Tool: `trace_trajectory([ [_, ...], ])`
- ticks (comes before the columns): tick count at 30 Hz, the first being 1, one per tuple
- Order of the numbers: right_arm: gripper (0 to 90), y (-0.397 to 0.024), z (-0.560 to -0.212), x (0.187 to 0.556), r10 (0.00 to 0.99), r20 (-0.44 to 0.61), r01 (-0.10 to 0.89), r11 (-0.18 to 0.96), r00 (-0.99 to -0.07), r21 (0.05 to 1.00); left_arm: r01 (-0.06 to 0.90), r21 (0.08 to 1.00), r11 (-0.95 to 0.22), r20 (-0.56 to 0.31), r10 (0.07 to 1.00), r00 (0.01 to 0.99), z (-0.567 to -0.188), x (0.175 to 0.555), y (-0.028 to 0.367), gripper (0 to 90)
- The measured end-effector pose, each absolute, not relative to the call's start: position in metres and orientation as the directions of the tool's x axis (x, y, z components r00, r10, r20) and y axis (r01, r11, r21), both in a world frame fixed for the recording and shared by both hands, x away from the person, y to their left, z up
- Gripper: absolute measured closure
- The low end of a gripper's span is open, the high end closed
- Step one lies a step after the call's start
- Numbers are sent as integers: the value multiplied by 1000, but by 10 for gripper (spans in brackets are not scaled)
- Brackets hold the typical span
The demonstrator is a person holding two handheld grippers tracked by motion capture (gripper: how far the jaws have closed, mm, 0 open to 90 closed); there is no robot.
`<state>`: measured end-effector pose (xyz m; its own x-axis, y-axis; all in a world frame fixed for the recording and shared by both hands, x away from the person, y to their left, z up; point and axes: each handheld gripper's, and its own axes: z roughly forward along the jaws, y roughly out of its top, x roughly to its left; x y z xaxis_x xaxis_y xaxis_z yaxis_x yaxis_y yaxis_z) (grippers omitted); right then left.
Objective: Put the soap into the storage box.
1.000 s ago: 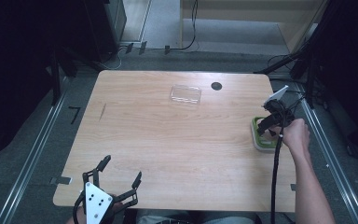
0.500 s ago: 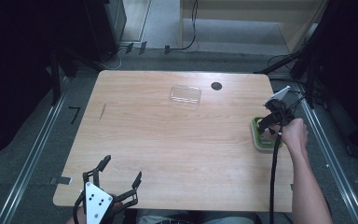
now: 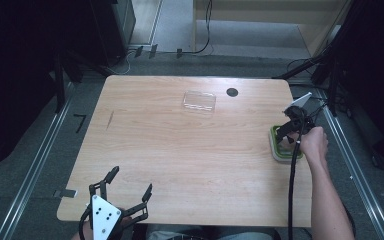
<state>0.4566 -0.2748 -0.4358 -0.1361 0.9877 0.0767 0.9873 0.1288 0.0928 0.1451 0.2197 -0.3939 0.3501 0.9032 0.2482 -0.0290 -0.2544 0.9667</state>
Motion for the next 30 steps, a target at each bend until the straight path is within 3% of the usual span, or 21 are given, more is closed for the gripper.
trace_trajectory([
  [30,331,-276,-445,460,993,73,995,83,-87,62,-30,966,-255,249,903,351,-394,145,220,99],
])
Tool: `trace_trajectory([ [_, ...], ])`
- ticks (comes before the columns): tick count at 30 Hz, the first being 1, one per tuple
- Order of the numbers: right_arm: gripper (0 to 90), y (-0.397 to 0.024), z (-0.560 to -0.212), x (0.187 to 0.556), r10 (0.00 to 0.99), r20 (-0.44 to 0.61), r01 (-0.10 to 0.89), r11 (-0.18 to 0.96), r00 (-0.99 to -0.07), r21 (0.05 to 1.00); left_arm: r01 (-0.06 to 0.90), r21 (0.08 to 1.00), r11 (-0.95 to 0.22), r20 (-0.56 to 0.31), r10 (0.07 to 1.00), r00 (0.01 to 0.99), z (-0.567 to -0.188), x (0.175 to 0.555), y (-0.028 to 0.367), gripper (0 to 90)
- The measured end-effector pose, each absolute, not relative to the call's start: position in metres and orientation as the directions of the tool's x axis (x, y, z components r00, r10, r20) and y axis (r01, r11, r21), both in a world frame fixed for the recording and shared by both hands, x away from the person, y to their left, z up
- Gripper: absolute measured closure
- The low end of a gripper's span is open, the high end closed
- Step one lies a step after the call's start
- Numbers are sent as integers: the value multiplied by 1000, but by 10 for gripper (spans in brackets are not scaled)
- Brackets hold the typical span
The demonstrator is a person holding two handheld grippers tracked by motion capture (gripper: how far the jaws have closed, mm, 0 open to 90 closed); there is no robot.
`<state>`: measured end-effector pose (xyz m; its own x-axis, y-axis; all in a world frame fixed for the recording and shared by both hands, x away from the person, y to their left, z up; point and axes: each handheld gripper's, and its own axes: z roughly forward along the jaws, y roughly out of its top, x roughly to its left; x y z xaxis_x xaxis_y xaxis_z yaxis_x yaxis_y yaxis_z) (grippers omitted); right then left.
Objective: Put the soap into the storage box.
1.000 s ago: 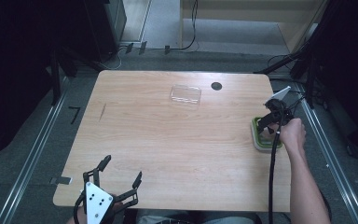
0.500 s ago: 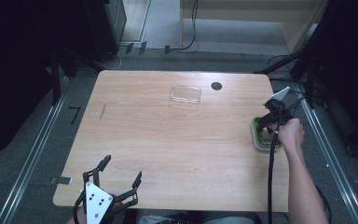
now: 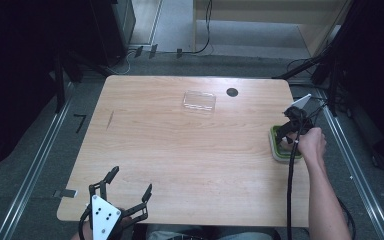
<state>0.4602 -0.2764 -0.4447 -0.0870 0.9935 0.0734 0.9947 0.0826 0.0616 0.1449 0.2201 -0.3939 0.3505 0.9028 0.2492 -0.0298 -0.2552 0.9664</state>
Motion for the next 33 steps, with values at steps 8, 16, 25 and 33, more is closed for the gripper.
trace_trajectory([
  [8,331,-275,-446,460,993,71,995,88,-92,53,-31,966,-255,250,903,351,-394,145,220,99],
  [16,330,-275,-447,460,994,68,995,88,-91,46,-31,967,-255,249,902,351,-394,145,220,99],
  [25,331,-276,-448,459,993,71,995,88,-91,43,-31,967,-253,248,903,350,-394,145,221,99],
  [33,331,-277,-447,457,993,73,995,86,-89,47,-30,967,-253,247,904,348,-394,146,220,99],
])
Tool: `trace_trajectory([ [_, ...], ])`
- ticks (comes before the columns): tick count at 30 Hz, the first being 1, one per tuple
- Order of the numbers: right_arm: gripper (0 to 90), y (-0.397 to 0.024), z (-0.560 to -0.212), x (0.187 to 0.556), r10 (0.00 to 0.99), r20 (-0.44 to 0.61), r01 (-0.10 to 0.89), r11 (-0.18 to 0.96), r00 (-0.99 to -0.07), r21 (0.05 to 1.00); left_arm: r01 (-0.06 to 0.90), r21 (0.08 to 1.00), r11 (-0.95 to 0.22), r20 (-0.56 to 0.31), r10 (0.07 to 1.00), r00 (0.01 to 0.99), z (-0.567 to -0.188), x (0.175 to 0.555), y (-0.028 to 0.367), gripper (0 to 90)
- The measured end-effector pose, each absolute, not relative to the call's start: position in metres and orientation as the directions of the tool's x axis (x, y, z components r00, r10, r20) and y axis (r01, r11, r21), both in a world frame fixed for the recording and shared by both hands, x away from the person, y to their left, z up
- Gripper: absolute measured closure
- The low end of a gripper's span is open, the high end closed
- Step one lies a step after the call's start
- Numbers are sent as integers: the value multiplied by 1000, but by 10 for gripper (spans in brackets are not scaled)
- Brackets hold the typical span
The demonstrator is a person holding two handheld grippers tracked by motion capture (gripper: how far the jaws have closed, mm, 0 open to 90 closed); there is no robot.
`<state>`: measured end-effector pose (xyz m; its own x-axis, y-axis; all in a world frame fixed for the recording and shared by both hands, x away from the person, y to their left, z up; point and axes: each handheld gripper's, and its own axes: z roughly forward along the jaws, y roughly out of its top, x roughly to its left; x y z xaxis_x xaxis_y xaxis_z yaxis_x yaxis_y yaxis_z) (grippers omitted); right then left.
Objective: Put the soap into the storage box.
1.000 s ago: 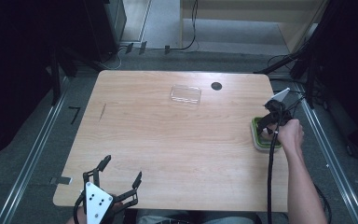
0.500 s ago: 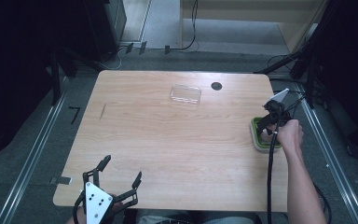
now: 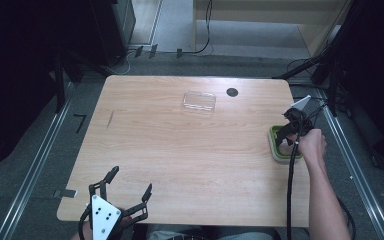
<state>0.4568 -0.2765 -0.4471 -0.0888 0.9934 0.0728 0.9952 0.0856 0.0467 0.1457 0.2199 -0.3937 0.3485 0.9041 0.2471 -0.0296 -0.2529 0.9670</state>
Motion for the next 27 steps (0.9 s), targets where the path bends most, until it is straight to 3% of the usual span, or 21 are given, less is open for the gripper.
trace_trajectory([
  [6,296,-275,-442,453,992,69,993,100,-104,62,-29,967,-253,247,904,349,-394,148,218,99],
  [17,138,-266,-424,431,985,46,981,158,-164,109,-30,964,-264,256,895,364,-394,151,216,99],
  [27,134,-248,-414,406,968,41,963,241,-247,123,-40,964,-265,260,892,370,-394,148,217,99],
])
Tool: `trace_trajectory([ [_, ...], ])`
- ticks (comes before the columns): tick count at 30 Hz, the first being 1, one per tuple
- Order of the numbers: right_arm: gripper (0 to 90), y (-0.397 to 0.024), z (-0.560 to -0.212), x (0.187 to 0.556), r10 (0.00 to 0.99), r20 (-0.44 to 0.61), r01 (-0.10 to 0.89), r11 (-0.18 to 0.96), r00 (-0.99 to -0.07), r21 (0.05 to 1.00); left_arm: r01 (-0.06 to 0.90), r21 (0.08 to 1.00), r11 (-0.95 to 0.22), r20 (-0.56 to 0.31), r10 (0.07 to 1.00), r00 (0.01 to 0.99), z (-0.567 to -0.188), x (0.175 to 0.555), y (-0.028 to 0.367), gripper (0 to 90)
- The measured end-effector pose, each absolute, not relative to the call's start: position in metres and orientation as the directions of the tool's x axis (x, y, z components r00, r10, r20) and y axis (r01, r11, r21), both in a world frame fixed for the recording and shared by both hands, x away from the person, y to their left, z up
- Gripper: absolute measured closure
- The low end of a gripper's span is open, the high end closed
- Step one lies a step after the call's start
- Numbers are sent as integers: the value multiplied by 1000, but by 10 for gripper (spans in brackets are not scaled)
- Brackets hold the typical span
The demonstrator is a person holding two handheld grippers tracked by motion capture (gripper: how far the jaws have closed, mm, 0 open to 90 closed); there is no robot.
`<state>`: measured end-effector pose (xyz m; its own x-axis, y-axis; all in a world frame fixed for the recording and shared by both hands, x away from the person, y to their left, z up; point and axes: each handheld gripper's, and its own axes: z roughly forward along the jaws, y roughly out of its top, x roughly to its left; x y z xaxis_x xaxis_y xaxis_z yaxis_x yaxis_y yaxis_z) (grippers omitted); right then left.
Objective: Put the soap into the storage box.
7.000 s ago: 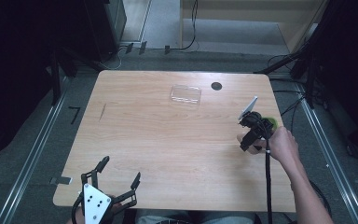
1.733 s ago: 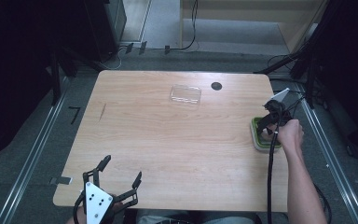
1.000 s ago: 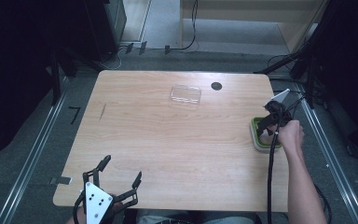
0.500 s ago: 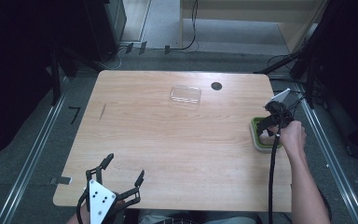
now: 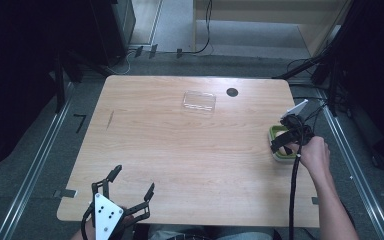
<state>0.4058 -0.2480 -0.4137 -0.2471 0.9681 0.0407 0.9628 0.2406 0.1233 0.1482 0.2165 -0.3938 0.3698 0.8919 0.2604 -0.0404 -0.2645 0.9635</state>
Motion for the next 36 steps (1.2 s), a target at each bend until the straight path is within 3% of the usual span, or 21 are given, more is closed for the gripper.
trace_trajectory([
  [16,113,-211,-411,355,912,15,906,405,-410,124,-39,964,-262,258,893,369,-394,148,216,99],
  [36,102,-183,-448,305,840,8,840,541,-542,34,-39,964,-261,257,894,367,-394,148,216,99],
])
